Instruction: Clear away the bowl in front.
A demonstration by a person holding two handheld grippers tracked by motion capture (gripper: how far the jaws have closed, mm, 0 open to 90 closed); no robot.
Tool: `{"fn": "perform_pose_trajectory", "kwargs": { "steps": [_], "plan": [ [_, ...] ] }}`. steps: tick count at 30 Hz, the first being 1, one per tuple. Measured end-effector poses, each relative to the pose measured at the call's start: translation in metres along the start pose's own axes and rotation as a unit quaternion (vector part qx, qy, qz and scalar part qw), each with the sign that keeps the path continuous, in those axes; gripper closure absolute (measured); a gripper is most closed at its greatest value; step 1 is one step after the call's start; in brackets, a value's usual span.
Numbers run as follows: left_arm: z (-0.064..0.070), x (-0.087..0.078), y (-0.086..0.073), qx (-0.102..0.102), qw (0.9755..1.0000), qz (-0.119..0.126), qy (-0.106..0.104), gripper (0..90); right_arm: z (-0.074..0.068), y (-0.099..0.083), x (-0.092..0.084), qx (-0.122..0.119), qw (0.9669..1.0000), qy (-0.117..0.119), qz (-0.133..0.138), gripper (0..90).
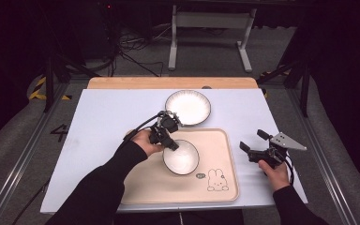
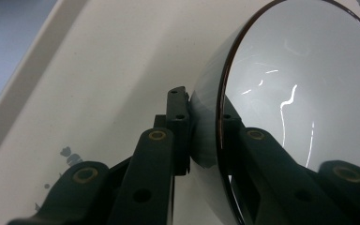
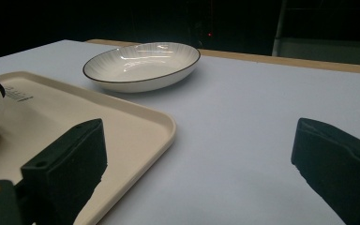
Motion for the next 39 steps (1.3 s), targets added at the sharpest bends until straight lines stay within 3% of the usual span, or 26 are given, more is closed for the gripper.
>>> {"fn": "perform_pose_trajectory", "kwargs": {
  "steps": [15, 20, 27, 29, 30, 32, 34, 39],
  "plan": [
    [-0.01, 0.007, -0.01, -0.019, 0.9996, -0.016, -0.014, 78.4, 0.0, 0.0, 0.0, 0.0, 1.0, 0.0, 0.0, 4.2],
    [-0.011, 0.004, -0.009, -0.03, 0.9991, 0.009, -0.027, 68.3, 0.0, 0.0, 0.0, 0.001, 1.0, 0.0, 0.0, 4.2],
    [-0.005, -0.009, -0.008, -0.019, 0.9977, 0.049, -0.043, 51.9, 0.0, 0.0, 0.0, 0.001, 1.0, -0.001, 0.0, 4.2],
    [-0.002, -0.013, -0.008, -0.015, 0.9964, 0.068, -0.049, 42.2, 0.0, 0.0, 0.0, 0.001, 1.0, -0.001, 0.0, 4.2],
    [-0.001, -0.017, -0.008, -0.023, 0.9947, 0.088, -0.047, 39.4, 0.0, 0.0, 0.0, 0.001, 1.0, -0.001, 0.001, 4.2],
    [-0.002, -0.02, -0.007, -0.023, 0.9935, 0.102, -0.045, 31.2, 0.0, 0.0, 0.0, 0.001, 1.0, -0.001, 0.001, 4.2],
    [0.0, -0.031, -0.009, -0.015, 0.9889, 0.141, -0.045, 27.3, 0.0, 0.0, 0.0, 0.0, 1.0, -0.001, 0.001, 4.2],
    [0.003, -0.044, -0.014, -0.006, 0.982, 0.186, -0.03, 17.3, 0.0, 0.0, 0.0, 0.001, 1.0, -0.001, 0.001, 4.2]
  ]
}}
Point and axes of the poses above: each handheld gripper's, and its own axes: x roughly forward along the jaws, y roughly out of its top, z roughly to its right, the point moved 8 cm from there along x, roughly forward along the jaws, and after that the axes turned 3 degrees about x, right-handed, at the moved point
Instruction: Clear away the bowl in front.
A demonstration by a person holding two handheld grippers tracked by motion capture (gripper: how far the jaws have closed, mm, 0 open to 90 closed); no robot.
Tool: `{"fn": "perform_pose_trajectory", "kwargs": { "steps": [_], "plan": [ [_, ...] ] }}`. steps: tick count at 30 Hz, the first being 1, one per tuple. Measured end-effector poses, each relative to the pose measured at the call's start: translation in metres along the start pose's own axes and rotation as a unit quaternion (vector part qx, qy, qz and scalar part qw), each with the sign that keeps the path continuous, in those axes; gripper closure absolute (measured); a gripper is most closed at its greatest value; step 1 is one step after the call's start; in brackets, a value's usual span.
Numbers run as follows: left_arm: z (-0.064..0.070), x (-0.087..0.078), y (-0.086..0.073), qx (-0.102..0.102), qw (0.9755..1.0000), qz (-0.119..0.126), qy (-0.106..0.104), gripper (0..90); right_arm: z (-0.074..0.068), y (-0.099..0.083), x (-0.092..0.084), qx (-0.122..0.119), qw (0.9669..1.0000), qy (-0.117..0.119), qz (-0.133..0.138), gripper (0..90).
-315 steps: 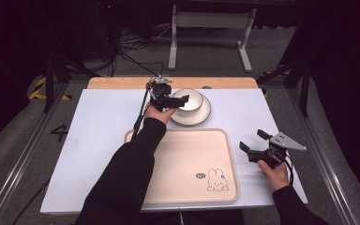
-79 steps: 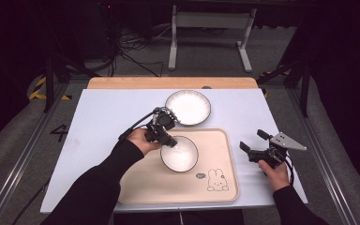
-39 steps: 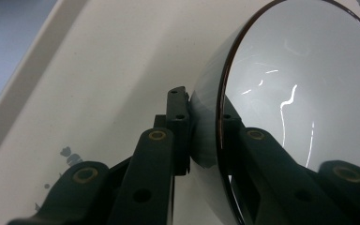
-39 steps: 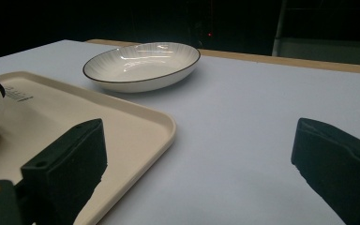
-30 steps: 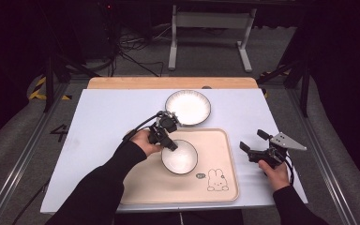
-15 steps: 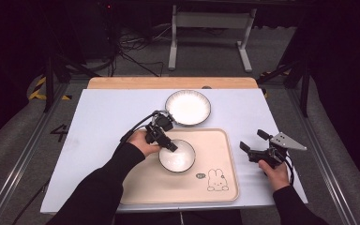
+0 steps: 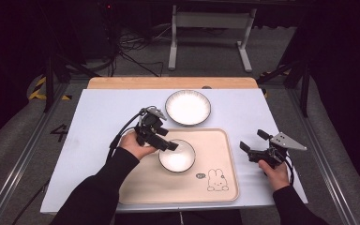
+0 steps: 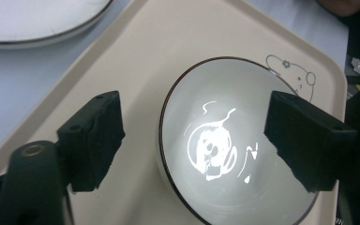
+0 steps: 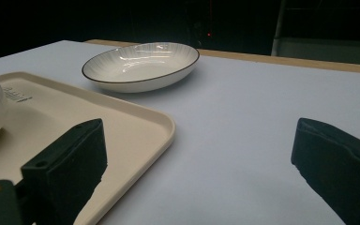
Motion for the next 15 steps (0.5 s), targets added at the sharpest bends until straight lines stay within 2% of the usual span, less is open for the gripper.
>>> {"fn": "perform_pose_trajectory", "kwargs": {
  "steps": [6, 12, 15],
  "plan": [
    [0.007, -0.017, -0.002, 0.025, 0.9985, 0.049, 0.006, 7.7, 0.0, 0.0, 0.0, -0.003, 1.0, -0.002, 0.001, 4.2],
    [0.011, -0.032, -0.009, 0.039, 0.9947, 0.094, 0.018, 3.8, 0.0, 0.0, 0.0, -0.002, 1.0, -0.002, 0.001, 4.2],
    [0.011, -0.038, -0.016, 0.038, 0.9932, 0.108, 0.024, 4.1, 0.0, 0.0, 0.0, -0.003, 1.0, -0.002, 0.001, 4.2]
  ]
}}
Point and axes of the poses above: each handheld gripper's, and its own axes: x roughly forward along the jaws, y roughly out of its top, z roughly to its right, the point moved 8 cm from there along x, roughly forward along the jaws, and after that the axes turned 3 degrees about x, right-handed, at the moved point
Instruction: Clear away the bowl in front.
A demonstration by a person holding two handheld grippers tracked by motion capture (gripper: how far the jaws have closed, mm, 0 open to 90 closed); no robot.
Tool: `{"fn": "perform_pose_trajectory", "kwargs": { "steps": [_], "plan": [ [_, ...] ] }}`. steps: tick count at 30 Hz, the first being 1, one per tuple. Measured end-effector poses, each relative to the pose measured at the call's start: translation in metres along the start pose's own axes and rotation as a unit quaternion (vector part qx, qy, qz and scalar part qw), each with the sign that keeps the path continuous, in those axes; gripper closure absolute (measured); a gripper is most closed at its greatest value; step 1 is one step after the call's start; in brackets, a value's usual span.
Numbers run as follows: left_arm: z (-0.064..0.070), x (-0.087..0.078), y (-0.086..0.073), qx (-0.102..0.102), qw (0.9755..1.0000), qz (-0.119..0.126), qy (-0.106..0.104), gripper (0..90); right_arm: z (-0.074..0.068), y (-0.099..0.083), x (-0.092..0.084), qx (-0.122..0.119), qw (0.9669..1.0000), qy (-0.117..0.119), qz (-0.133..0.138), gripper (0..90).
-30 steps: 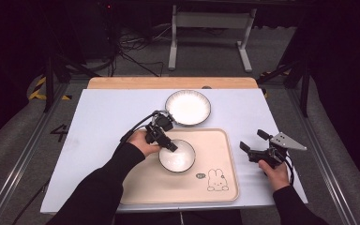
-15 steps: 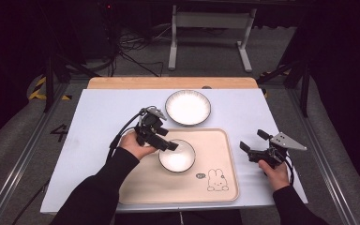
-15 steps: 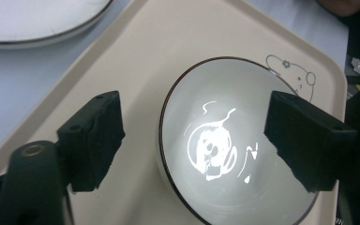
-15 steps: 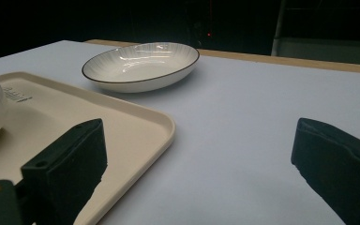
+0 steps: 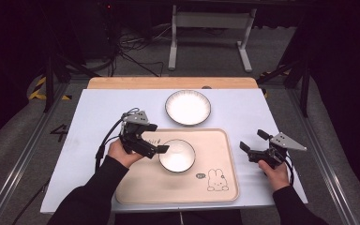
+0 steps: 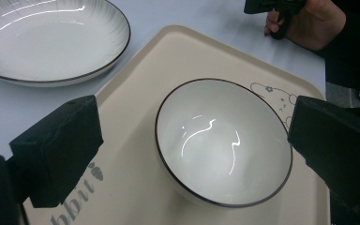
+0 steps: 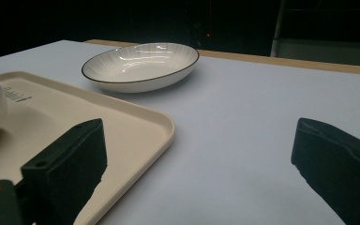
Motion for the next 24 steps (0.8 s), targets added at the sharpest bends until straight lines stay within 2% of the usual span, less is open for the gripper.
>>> {"fn": "perform_pose_trajectory", "kwargs": {
  "steps": [2, 4, 5, 6, 7, 12, 16, 18, 20, 21, 24],
  "plan": [
    [-0.001, -0.005, -0.003, 0.003, 0.9999, 0.013, 0.005, 4.2, 0.0, 0.0, 0.0, 0.0, 1.0, 0.0, 0.001, 4.2],
    [-0.003, -0.013, -0.007, -0.005, 0.9993, 0.036, 0.006, 3.5, 0.0, 0.0, 0.0, 0.0, 1.0, 0.0, 0.0, 4.2],
    [-0.003, -0.013, -0.007, -0.005, 0.9993, 0.036, 0.006, 3.5, 0.0, 0.0, 0.0, 0.0, 1.0, 0.0, 0.0, 4.2],
    [-0.005, -0.019, -0.01, -0.012, 0.9985, 0.053, 0.009, 3.4, 0.0, 0.0, 0.0, 0.0, 1.0, 0.0, 0.0, 4.2],
    [-0.005, -0.021, -0.011, -0.014, 0.9981, 0.06, 0.008, 3.2, 0.0, 0.0, 0.0, 0.0, 1.0, 0.0, 0.0, 4.2],
    [-0.009, -0.035, -0.02, -0.007, 0.9939, 0.109, 0.017, 1.3, 0.0, 0.0, 0.0, 0.0, 1.0, 0.0, 0.0, 4.2],
    [-0.013, -0.044, -0.03, -0.013, 0.9912, 0.128, 0.029, 0.7, 0.0, 0.0, 0.0, 0.0, 1.0, 0.0, 0.001, 4.2],
    [-0.013, -0.049, -0.036, -0.016, 0.9907, 0.132, 0.03, 0.7, 0.0, 0.0, 0.0, -0.001, 1.0, 0.0, 0.001, 4.2],
    [-0.013, -0.053, -0.042, -0.013, 0.9898, 0.137, 0.038, 0.9, 0.0, 0.0, 0.0, -0.001, 1.0, 0.0, 0.001, 4.2],
    [-0.013, -0.056, -0.046, -0.014, 0.9887, 0.144, 0.039, 1.0, 0.0, 0.0, 0.0, -0.001, 1.0, 0.0, 0.001, 4.2],
    [-0.015, -0.062, -0.055, -0.019, 0.9876, 0.148, 0.049, 1.2, 0.0, 0.0, 0.0, -0.001, 1.0, 0.0, 0.001, 4.2]
  ]
}}
Point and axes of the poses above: each handheld gripper's, and its own axes: x roughly forward along the jaws, y roughly out of its top, z roughly to its right, the point moved 8 cm from there along x, roughly forward along the jaws, and after that the axes turned 3 degrees about x, right-handed, at the moved point
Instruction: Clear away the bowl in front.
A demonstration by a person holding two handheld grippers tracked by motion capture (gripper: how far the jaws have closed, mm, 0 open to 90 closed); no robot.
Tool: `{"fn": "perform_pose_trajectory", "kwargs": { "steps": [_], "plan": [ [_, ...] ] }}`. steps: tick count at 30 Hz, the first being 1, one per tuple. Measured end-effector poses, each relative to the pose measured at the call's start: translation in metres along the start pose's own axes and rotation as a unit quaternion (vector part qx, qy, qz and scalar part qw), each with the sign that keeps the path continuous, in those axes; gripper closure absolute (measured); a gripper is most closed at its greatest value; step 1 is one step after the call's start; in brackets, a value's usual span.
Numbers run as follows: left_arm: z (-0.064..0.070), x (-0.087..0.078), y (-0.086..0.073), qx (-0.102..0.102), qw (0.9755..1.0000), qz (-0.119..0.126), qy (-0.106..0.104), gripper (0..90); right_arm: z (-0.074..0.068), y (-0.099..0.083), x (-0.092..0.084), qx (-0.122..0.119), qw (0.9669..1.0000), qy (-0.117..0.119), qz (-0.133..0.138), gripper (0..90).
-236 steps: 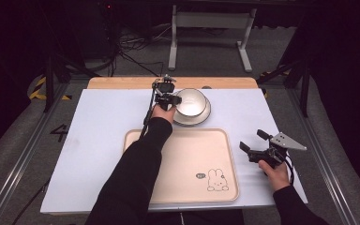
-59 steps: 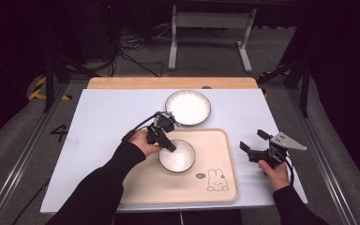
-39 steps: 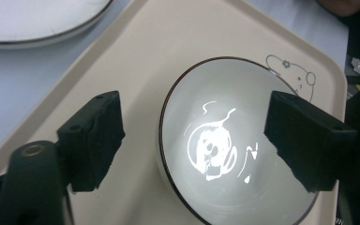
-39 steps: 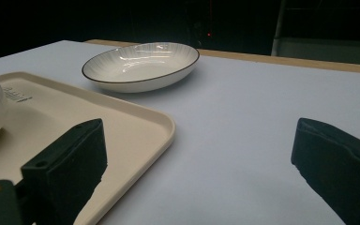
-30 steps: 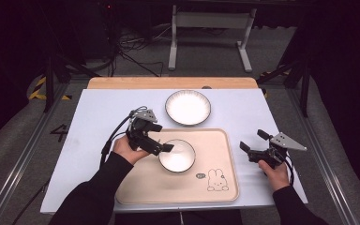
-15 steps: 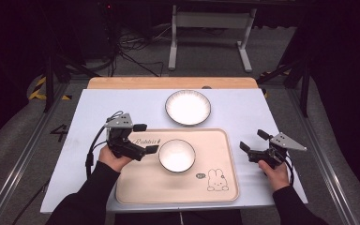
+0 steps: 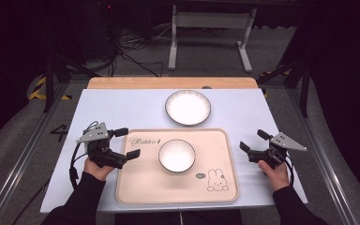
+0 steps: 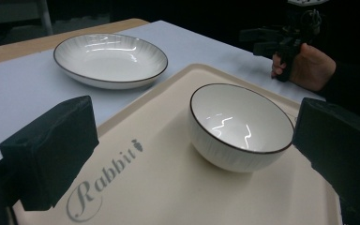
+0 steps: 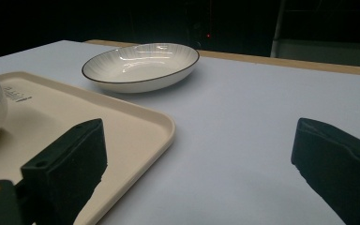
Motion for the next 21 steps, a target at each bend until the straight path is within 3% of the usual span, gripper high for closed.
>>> {"fn": "perform_pose_trajectory", "kwargs": {
  "steps": [3, 6, 8, 11, 15, 21],
  "plan": [
    [-0.005, -0.009, -0.005, -0.003, 0.9998, 0.014, 0.012, 1.2, 0.0, 0.0, 0.0, 0.0, 1.0, 0.0, -0.001, 4.2],
    [-0.008, -0.014, -0.01, -0.013, 0.9996, 0.024, 0.01, 2.0, 0.0, 0.0, 0.0, 0.0, 1.0, 0.0, 0.0, 4.2],
    [-0.015, -0.019, -0.019, -0.018, 0.999, 0.035, 0.022, 2.5, 0.0, 0.0, 0.0, 0.0, 1.0, 0.0, 0.0, 4.2],
    [-0.02, -0.023, -0.026, -0.01, 0.9979, 0.048, 0.042, 2.6, 0.0, 0.0, 0.0, 0.0, 1.0, 0.001, 0.0, 4.2],
    [-0.025, -0.026, -0.036, -0.008, 0.9969, 0.056, 0.054, 2.4, 0.0, 0.0, 0.0, -0.001, 1.0, 0.0, 0.0, 4.2],
    [-0.03, -0.025, -0.044, -0.027, 0.997, 0.047, 0.056, 2.8, 0.0, 0.0, 0.0, -0.001, 1.0, 0.001, 0.0, 4.2]
  ]
}}
Point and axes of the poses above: each handheld gripper's, and its own axes: x roughly forward along the jaws, y roughly out of its top, z roughly to its right, the point moved 8 cm from there along x, roughly forward along the jaws, and after that the axes turned 3 degrees about x, right-handed, at the moved point
